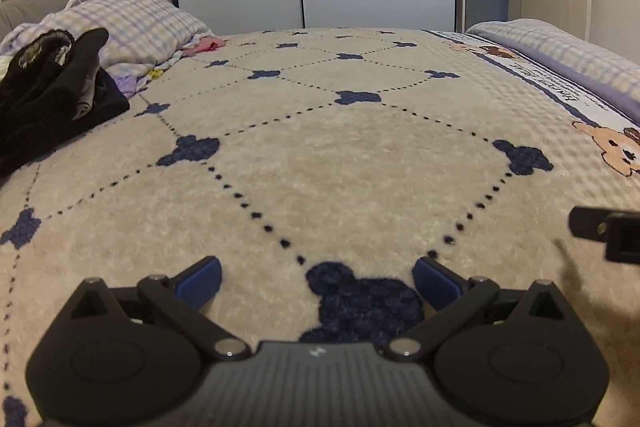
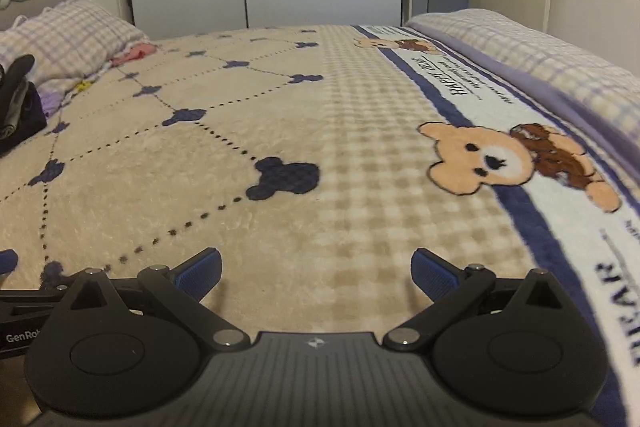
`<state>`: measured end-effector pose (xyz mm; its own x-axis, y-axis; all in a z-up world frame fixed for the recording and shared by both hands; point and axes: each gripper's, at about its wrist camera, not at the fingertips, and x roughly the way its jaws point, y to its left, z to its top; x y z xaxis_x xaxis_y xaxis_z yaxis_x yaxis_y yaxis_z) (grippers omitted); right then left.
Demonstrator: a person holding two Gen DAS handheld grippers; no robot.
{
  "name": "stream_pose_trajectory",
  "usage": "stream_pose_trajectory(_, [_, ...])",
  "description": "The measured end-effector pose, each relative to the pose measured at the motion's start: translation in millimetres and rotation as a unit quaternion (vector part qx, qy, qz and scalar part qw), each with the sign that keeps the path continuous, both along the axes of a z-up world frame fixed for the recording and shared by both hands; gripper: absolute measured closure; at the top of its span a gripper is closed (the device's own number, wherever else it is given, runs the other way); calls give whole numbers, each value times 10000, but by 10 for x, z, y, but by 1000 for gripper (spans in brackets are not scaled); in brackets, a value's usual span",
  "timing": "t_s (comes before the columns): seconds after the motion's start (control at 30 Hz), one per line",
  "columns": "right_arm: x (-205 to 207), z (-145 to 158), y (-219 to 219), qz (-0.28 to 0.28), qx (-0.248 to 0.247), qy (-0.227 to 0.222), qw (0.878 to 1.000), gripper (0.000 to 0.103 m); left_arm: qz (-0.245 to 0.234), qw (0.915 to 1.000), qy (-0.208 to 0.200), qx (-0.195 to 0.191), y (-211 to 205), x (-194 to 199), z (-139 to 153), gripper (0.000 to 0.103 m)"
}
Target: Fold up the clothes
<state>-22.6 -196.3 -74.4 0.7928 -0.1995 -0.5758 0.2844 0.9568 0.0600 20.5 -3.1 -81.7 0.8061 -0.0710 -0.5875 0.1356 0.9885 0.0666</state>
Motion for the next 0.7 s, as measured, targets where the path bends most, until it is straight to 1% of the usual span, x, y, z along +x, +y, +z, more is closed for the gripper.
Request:
stream_pose_trajectory(0.07, [41,-88,-14,-63,83,126,9999,0,3,10000,47,-56,15,2,-9,0])
stream_pose_trajectory(0.17, [64,-147,17,-105,-32,169,9998,0,15,10000,79,-8,-6,-11,-22,0])
stream_pose_trajectory(0.27, [53,-155,28,-110,-53,144,9998,0,32,9999,87,64,-38,-8,-28,0])
stream_pose_trajectory(0.7, [63,-187,65,-123,-89,133,9998,0,64,9999,51,96,-54,-11,-27,0])
